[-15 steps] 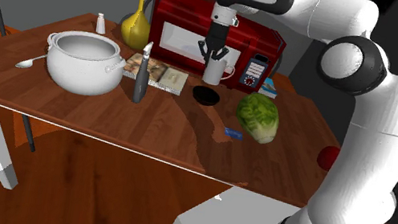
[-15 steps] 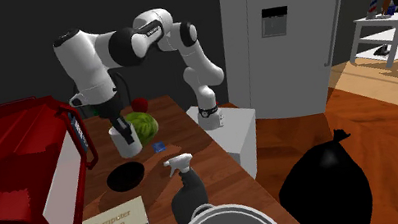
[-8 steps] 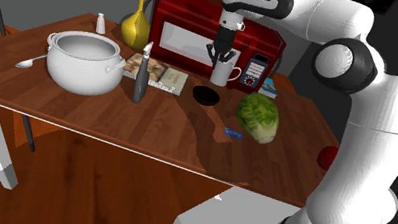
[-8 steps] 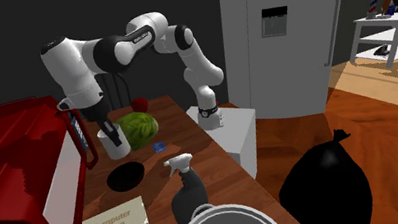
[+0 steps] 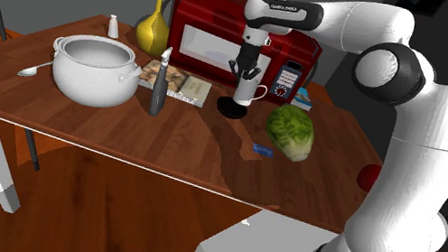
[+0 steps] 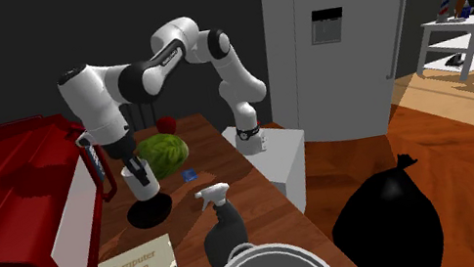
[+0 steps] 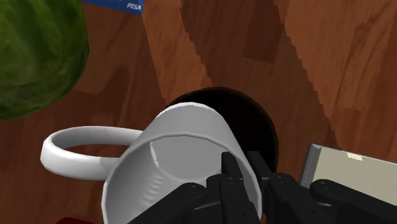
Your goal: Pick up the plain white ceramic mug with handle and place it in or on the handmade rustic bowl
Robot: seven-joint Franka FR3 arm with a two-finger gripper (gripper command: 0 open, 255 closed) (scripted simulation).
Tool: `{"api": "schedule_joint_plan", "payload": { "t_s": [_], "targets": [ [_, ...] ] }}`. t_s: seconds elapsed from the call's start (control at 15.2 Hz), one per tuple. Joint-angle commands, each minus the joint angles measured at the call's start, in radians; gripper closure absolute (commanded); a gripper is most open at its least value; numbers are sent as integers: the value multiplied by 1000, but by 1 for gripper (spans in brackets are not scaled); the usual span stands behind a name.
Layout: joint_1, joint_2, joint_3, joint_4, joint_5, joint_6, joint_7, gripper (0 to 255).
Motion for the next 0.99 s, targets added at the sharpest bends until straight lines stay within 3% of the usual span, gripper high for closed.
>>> {"api": "schedule_joint_plan", "payload": {
  "t_s": [0.0, 0.33, 0.79, 0.86, 0.92],
  "targets": [
    [-1, 2, 0, -22, 0, 24, 0, 255],
    [-2, 12, -2, -72, -2, 84, -1, 255],
    [-2, 12, -2, -72, -2, 84, -1, 255],
    [-2, 12, -2, -72, -2, 84, -1, 0],
    [-2, 12, -2, -72, -2, 84, -1, 0]
  ]
}}
